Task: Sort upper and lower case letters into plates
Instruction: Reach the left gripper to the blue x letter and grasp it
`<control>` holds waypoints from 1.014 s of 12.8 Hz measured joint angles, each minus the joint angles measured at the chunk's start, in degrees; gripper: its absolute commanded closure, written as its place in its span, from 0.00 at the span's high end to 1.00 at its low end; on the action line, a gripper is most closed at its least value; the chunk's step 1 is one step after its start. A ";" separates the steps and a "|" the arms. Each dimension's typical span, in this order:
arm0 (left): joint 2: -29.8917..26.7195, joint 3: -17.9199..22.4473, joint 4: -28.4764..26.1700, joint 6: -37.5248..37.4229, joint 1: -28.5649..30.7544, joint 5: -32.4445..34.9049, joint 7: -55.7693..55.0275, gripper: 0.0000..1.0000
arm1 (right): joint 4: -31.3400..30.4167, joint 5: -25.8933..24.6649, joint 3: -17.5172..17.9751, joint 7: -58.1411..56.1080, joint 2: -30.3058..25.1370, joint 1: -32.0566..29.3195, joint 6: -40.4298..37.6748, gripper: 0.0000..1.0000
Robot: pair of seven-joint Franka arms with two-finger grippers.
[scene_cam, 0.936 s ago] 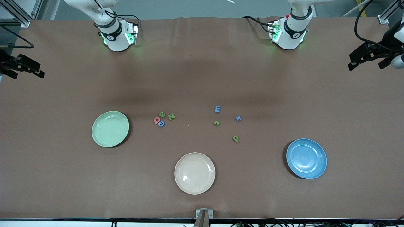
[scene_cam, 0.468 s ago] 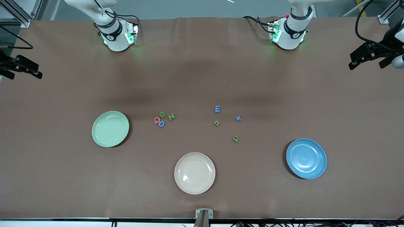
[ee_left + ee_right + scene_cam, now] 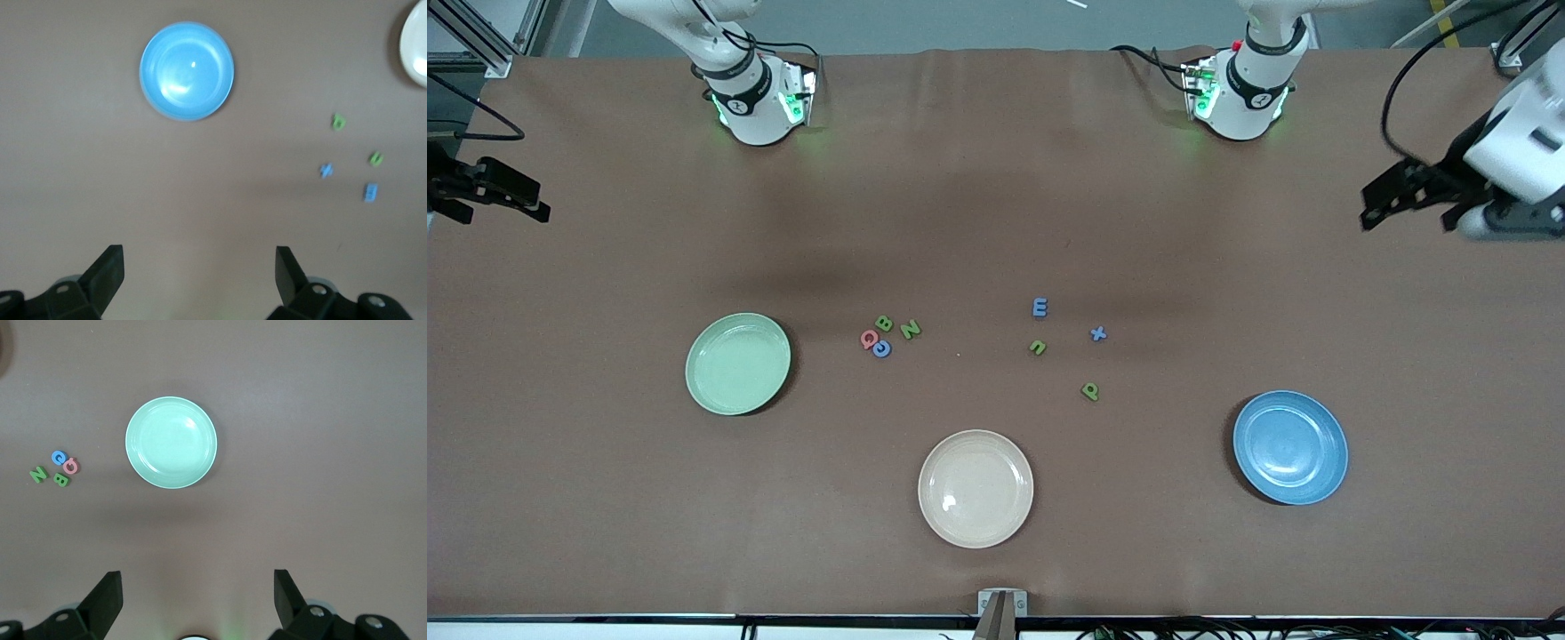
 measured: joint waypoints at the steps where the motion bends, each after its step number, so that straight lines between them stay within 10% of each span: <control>1: 2.39 -1.41 -0.36 3.34 -0.29 0.00 -2.96 1.00 | -0.10 0.00 0.00 0.00 0.00 0.00 -0.05 1.00; 13: 16.95 -4.43 -20.59 37.43 -13.65 1.03 -31.36 0.85 | -0.24 0.21 0.01 0.00 -0.46 0.01 0.83 1.00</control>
